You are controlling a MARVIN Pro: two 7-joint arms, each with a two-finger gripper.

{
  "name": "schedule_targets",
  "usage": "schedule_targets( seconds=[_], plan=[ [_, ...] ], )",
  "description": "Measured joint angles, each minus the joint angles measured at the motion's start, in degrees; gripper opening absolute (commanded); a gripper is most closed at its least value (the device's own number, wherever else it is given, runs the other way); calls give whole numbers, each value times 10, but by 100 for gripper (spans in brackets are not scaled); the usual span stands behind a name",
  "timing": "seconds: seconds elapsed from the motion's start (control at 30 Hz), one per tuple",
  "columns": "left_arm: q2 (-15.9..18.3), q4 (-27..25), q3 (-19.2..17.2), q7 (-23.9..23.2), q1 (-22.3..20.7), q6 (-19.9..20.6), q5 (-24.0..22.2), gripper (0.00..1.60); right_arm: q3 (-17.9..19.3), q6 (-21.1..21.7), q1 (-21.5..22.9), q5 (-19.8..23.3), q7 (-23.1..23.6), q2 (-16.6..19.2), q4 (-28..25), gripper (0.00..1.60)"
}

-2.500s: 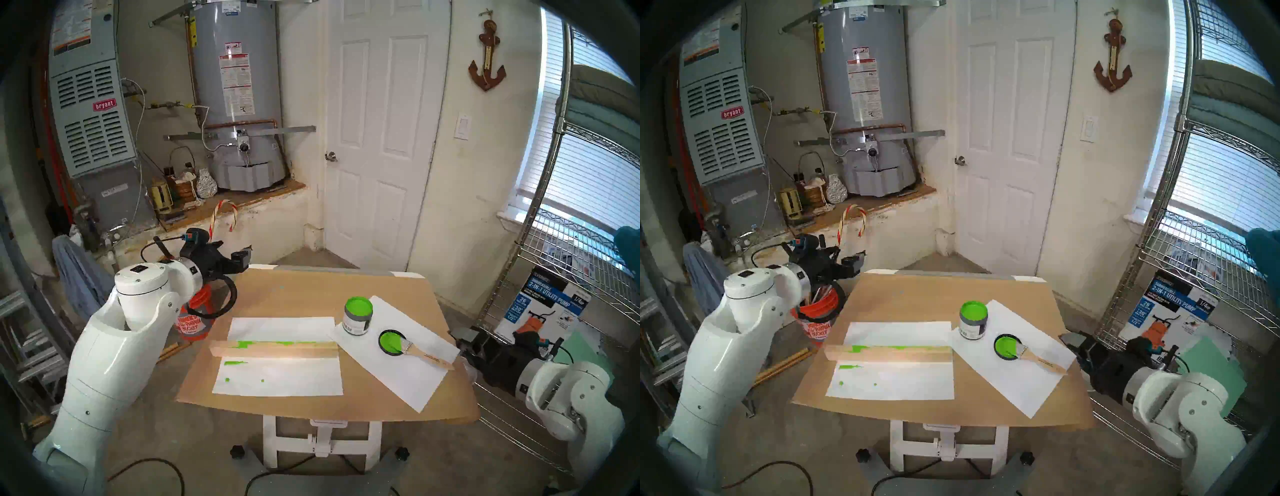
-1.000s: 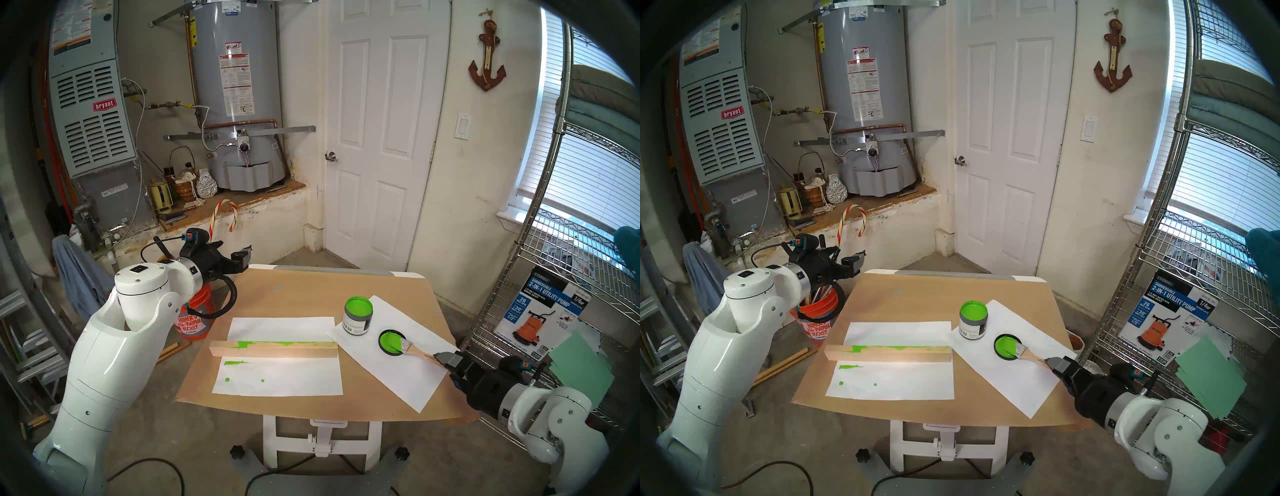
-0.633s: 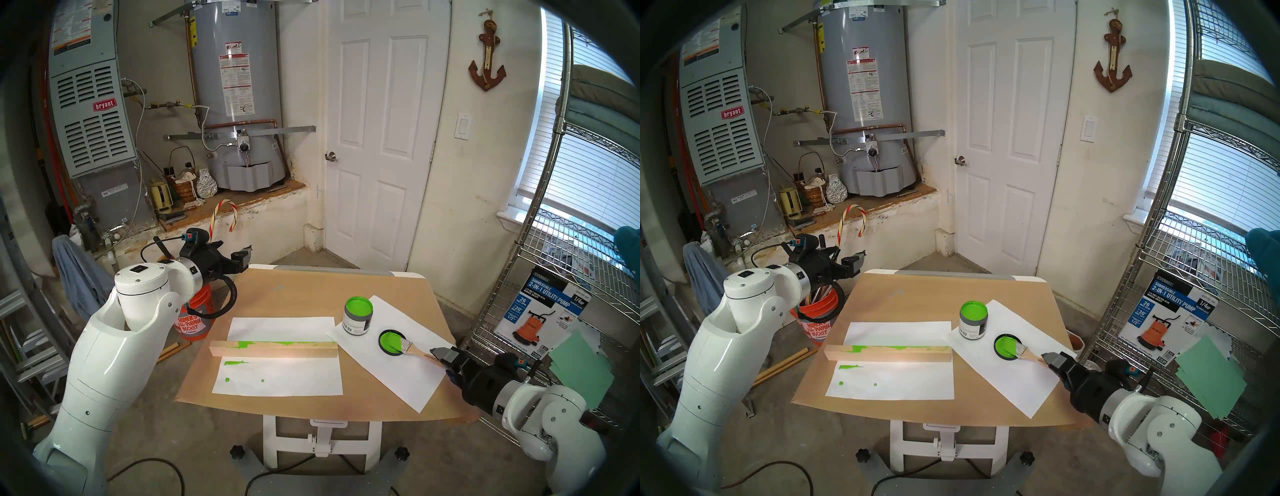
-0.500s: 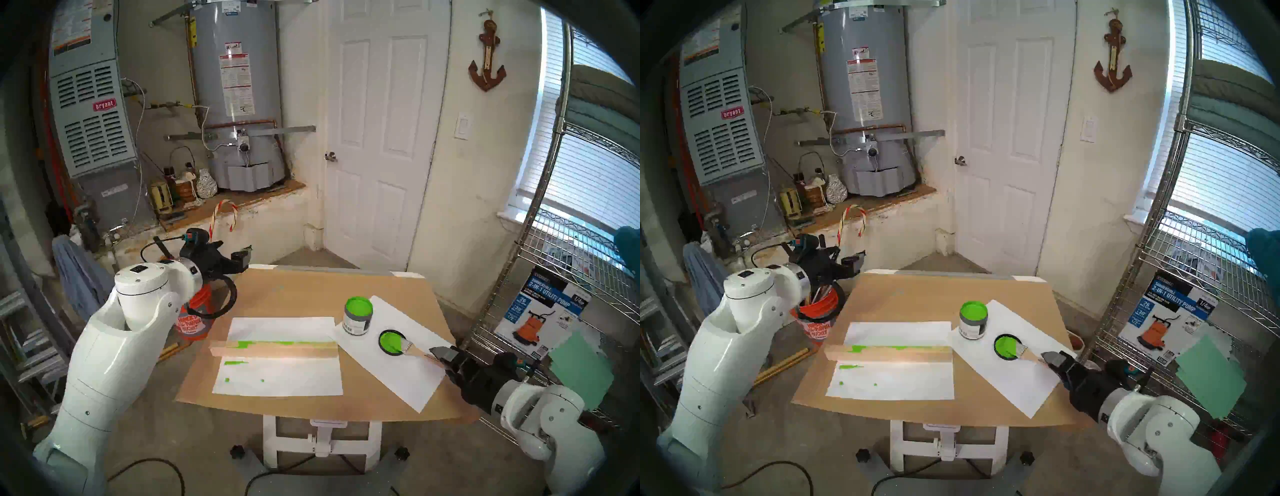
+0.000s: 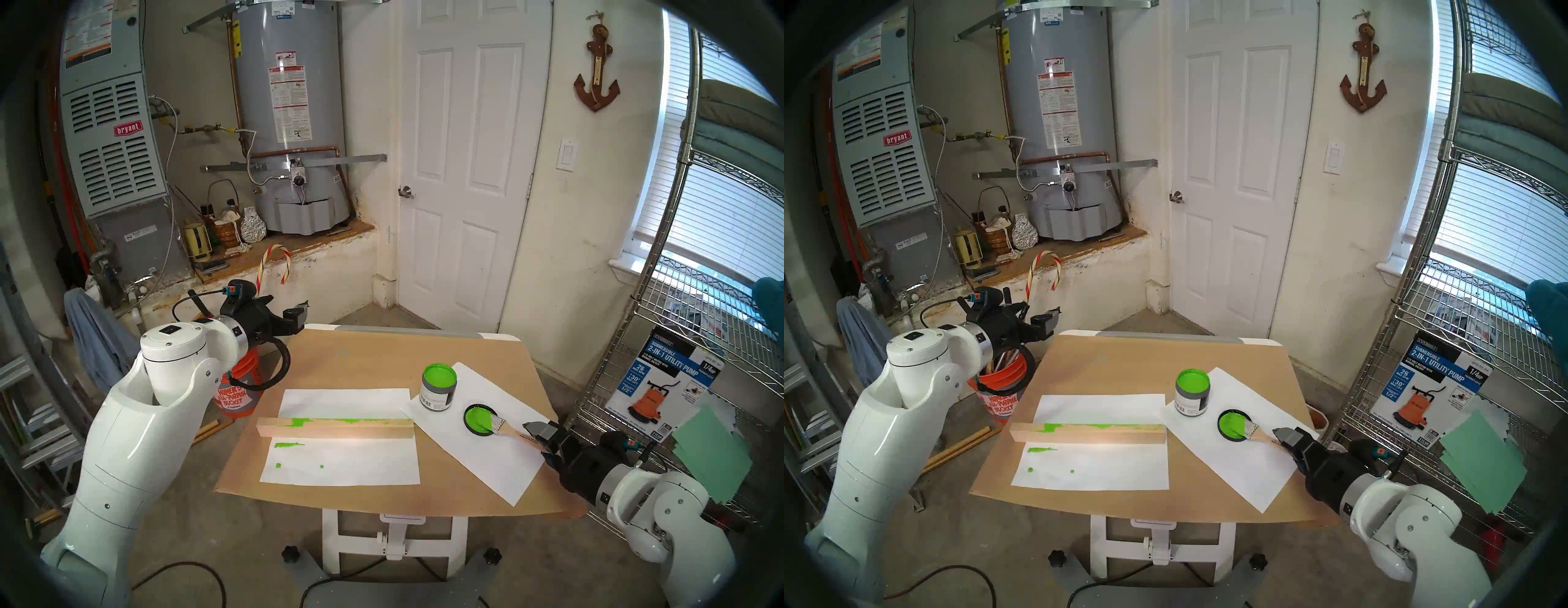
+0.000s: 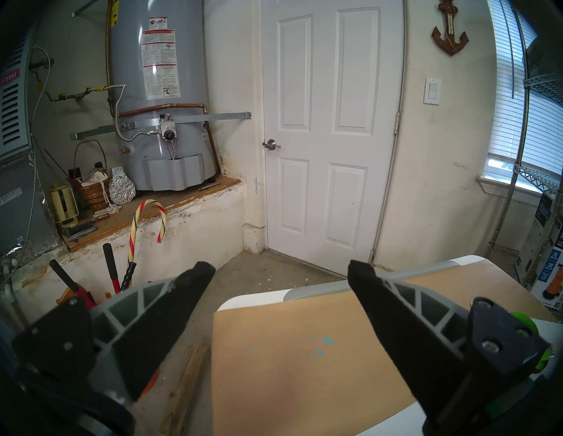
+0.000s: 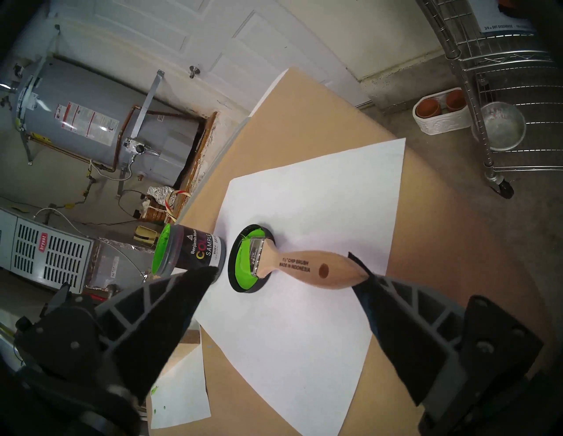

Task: Pick up brush, dip the brush into paint, and paint the wood

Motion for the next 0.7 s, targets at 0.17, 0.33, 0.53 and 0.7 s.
schedule_targets(
  seconds=[0.17, 0.33, 0.53, 0.7],
  plan=[
    [0, 0, 0, 0, 0, 0, 0, 160, -6, -1, 9, 3, 2, -2, 7, 160],
    [0, 0, 0, 0, 0, 0, 0, 160, -11, -1, 17, 4, 3, -2, 12, 160],
    [0, 0, 0, 0, 0, 0, 0, 160, -17, -3, 28, 5, 0, -3, 15, 160],
    [0, 0, 0, 0, 0, 0, 0, 160, -22, -5, 36, 6, -6, -4, 18, 160]
  ],
)
